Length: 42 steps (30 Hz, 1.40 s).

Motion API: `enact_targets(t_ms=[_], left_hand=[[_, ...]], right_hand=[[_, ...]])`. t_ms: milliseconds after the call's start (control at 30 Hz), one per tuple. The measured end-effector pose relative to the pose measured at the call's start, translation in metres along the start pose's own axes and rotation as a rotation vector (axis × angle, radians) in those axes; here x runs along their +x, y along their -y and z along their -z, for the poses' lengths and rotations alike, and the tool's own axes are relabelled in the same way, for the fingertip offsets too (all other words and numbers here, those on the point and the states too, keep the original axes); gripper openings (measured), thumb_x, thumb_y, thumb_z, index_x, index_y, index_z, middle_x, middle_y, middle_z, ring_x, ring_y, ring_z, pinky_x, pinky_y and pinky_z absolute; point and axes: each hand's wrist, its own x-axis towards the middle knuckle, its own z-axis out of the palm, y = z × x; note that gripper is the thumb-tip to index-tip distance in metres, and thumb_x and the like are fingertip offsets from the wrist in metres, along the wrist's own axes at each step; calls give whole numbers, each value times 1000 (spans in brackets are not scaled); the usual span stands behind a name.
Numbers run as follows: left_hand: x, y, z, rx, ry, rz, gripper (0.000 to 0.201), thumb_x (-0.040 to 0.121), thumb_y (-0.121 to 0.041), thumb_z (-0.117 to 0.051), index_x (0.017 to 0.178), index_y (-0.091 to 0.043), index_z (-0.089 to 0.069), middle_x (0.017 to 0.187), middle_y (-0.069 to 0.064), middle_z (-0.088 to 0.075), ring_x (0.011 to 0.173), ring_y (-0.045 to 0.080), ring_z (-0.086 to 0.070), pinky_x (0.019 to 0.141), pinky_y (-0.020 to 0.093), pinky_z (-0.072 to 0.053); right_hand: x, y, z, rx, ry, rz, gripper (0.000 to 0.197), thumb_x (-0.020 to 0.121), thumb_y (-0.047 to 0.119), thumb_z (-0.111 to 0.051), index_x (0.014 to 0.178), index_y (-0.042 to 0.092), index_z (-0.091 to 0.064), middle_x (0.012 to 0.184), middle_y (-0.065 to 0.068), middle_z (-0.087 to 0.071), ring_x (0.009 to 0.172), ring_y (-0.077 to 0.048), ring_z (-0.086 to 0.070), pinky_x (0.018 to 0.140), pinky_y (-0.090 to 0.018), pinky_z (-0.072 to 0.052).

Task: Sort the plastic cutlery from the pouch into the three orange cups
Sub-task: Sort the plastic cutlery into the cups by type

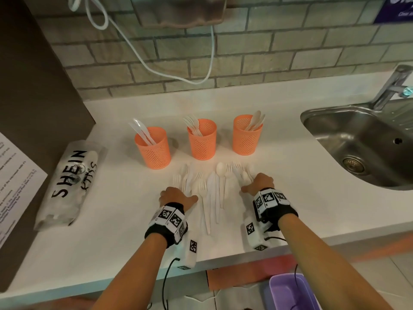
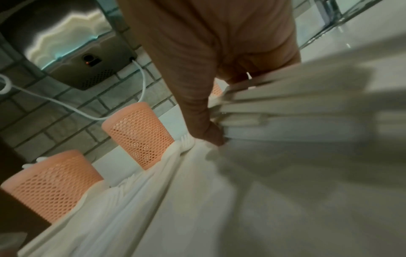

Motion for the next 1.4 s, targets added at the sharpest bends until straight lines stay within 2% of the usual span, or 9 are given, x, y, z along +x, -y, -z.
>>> enact_targets(t_ms=[167,433,700,767,867,967,1100,1300,1400], left_hand=[[3,-2,2,-52,-4,11,79,81,-39,-66,133,5,-27,137,18,-43,128,32,-42,103,37,-38],[3,-3,8,-108,102,33,60,91,-29,-52,134,5,-28,134,18,-47,122,33,-49,96,35,-42],[-5,-1,4,-93,30,15,41,98,-19,-37,130,5,-30,134,22,-46,122,37,-47,96,36,-40],[-8,1,4,-67,0,7,39,98,-20,-35,128,4,-31,132,23,-48,121,38,-48,95,38,-40],[-13,5,8,-60,-43,-16,39,99,-25,-33,126,2,-32,127,23,-52,115,38,-51,91,39,-43],[-20,6,12,-84,-91,-58,36,99,-26,-32,122,2,-34,121,23,-55,110,38,-55,87,40,-45],[-28,0,13,-132,-107,-123,33,99,-27,-32,116,2,-36,116,22,-57,104,39,-57,84,41,-46],[-30,-1,10,-226,-47,-164,31,99,-28,-33,112,0,-36,107,22,-59,97,39,-60,83,44,-52],[-34,-2,13,-350,-4,-225,24,99,-26,-34,104,-3,-37,87,15,-55,72,30,-57,67,38,-50]], right_hand=[[5,3,4,-23,9,32,68,76,28,-73,126,-2,-39,131,-16,-50,123,-31,-48,99,-34,-40],[13,-2,10,-46,40,100,45,79,30,-69,110,1,-54,113,-12,-61,107,-28,-58,74,-27,-40],[19,-5,13,31,23,167,42,88,23,-55,120,-3,-45,122,-19,-57,113,-34,-54,84,-32,-41],[22,-7,15,76,43,182,40,87,20,-54,118,-3,-44,118,-21,-58,108,-35,-56,82,-32,-42],[27,-9,22,143,61,236,28,86,20,-54,105,0,-47,105,-20,-62,85,-30,-57,71,-31,-42],[29,-8,29,273,86,269,16,85,17,-57,91,4,-50,81,-14,-62,63,-26,-56,52,-27,-41],[22,-5,35,559,215,302,15,85,15,-63,74,7,-57,61,-6,-58,45,-15,-47,42,-22,-40],[7,6,35,844,443,281,21,87,26,-62,81,9,-53,55,-2,-47,41,-12,-45,42,-21,-43],[4,13,32,985,475,246,22,87,28,-63,79,11,-52,54,-1,-45,41,-10,-45,44,-21,-45]])
